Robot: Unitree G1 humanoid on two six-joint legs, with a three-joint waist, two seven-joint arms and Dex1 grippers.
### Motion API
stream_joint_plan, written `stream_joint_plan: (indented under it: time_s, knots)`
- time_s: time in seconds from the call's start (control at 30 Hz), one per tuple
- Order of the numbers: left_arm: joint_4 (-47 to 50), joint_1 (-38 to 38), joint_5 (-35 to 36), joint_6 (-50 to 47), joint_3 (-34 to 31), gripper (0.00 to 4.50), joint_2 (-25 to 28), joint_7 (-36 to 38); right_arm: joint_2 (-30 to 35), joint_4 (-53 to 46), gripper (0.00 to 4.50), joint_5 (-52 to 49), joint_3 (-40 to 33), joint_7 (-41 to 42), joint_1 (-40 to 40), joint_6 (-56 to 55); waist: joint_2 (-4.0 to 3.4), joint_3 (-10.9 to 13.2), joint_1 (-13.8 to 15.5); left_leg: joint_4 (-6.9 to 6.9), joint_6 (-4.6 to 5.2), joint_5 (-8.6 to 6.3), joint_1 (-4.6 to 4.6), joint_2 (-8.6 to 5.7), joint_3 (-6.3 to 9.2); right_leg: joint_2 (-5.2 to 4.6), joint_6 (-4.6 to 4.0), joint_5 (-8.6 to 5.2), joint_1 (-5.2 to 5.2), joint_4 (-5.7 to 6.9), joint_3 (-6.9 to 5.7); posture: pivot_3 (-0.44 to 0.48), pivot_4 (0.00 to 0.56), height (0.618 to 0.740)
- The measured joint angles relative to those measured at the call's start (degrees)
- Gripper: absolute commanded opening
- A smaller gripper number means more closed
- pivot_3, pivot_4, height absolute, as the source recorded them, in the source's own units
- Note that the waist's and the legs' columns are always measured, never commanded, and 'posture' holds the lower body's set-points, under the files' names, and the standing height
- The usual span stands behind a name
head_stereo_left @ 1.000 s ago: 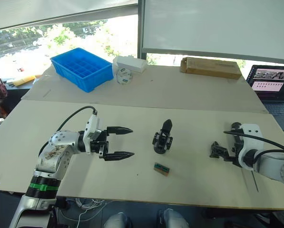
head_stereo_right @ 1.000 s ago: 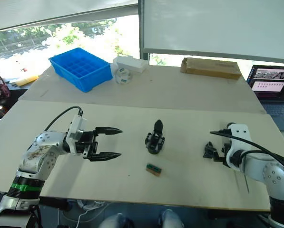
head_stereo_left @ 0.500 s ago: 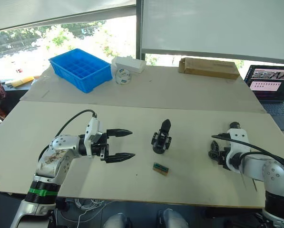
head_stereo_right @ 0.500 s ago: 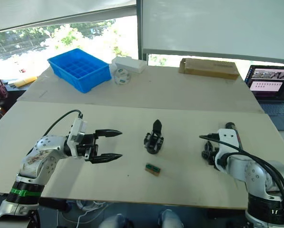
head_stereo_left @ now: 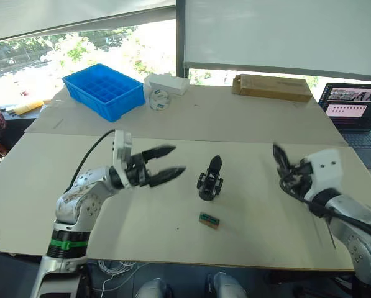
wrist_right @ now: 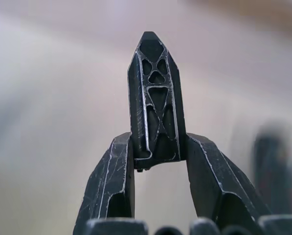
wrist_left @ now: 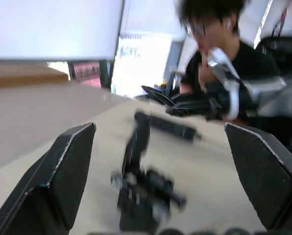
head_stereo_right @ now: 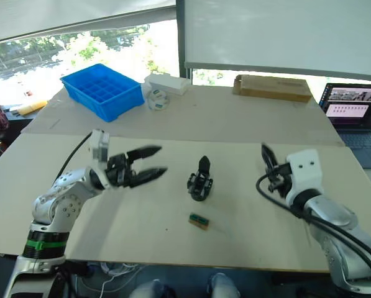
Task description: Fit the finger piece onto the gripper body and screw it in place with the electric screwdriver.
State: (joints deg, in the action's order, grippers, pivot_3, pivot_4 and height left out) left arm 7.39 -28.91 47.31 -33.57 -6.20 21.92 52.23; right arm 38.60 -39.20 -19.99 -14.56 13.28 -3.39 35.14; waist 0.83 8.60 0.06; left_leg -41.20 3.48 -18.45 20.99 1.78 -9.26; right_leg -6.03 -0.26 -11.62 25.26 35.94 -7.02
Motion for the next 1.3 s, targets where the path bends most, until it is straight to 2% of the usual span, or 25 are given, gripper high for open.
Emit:
stream_joint_plan:
  time_s: [0.1, 0.27, 0.5, 0.67, 0.77, 1.0, 1.03, 1.23, 1.3]
  knots:
    - [0.9, -2.5, 6.7, -4.0, -2.6, 4.50, -7.0, -8.6, -2.0, -1.6, 1.09, 4.6, 4.0, 0.8, -0.8, -8.2, 0.01, 0.0, -0.1, -0.04, 0.00, 0.00, -0.09, -0.01, -0.02, -0.02, -0.01, 0.01, -0.09, 0.02, 0.04, 0.000, 0.150, 0.740]
    - [1.2, -5.2, 11.6, -3.9, -2.8, 4.50, -19.4, -19.6, -5.0, -2.7, 1.09, 13.2, 15.4, 0.5, -9.3, -14.1, 0.03, 0.0, -0.1, -0.05, -0.01, 0.02, -0.13, -0.05, -0.05, 0.02, -0.04, 0.02, -0.09, 0.05, 0.07, 0.000, 0.150, 0.740]
    - [1.2, -5.6, 11.6, -1.7, -2.3, 4.50, -24.5, -22.9, -7.7, -1.8, 1.09, 19.3, 20.7, 1.4, -11.6, -16.6, 0.03, 0.0, 0.0, -0.04, -0.03, 0.03, -0.11, -0.08, -0.07, 0.07, -0.26, 0.13, -0.10, 0.00, -0.04, 0.000, 0.150, 0.740]
    - [1.1, -5.6, 11.0, -0.4, -1.6, 4.50, -25.1, -22.8, -8.3, 0.2, 1.09, 21.0, 21.0, 3.1, -11.4, -18.2, 0.03, 0.0, 0.1, -0.02, -0.03, 0.03, -0.11, -0.07, -0.06, 0.10, -0.22, 0.10, -0.10, -0.01, -0.04, 0.000, 0.150, 0.740]
    - [1.1, -5.3, 11.2, -0.6, -1.1, 3.67, -24.9, -22.7, -8.8, 0.6, 1.09, 21.6, 21.1, 3.8, -11.4, -18.7, 0.03, 0.0, 0.0, -0.02, -0.03, 0.03, -0.12, -0.07, -0.06, 0.11, -0.22, 0.10, -0.10, 0.00, -0.04, 0.000, 0.150, 0.740]
    - [1.1, -4.7, 11.3, -1.5, -0.5, 0.31, -24.6, -22.2, -10.5, 0.7, 1.09, 23.4, 21.8, 4.9, -11.4, -19.6, 0.03, 0.0, 0.0, -0.02, -0.03, 0.03, -0.11, -0.07, -0.06, 0.11, -0.21, 0.09, -0.10, -0.01, -0.04, 0.000, 0.150, 0.740]
    - [1.0, -4.7, 11.5, -1.6, -0.5, 0.00, -24.6, -22.0, -10.7, 0.7, 1.09, 23.9, 21.9, 5.1, -11.3, -19.7, 0.03, 0.0, 0.0, -0.02, -0.03, 0.03, -0.11, -0.07, -0.06, 0.10, -0.21, 0.09, -0.10, -0.01, -0.04, 0.000, 0.150, 0.740]
    - [0.6, -4.7, 11.4, -1.6, -0.5, 0.00, -24.5, -21.6, -11.1, 0.8, 1.09, 24.0, 21.6, 6.5, -11.3, -19.7, 0.03, 0.0, 0.0, -0.01, -0.03, 0.03, -0.11, -0.06, -0.05, 0.11, -0.21, 0.09, -0.10, -0.01, -0.04, 0.000, 0.150, 0.740]
    - [0.6, -4.7, 11.6, -1.6, -0.7, 0.00, -24.5, -21.6, -11.1, 0.5, 2.12, 22.2, 20.4, 7.8, -11.0, -19.0, 0.03, 0.0, 0.1, -0.02, -0.03, 0.03, -0.11, -0.07, -0.05, 0.10, -0.21, 0.09, -0.10, -0.01, -0.04, 0.000, 0.150, 0.740]
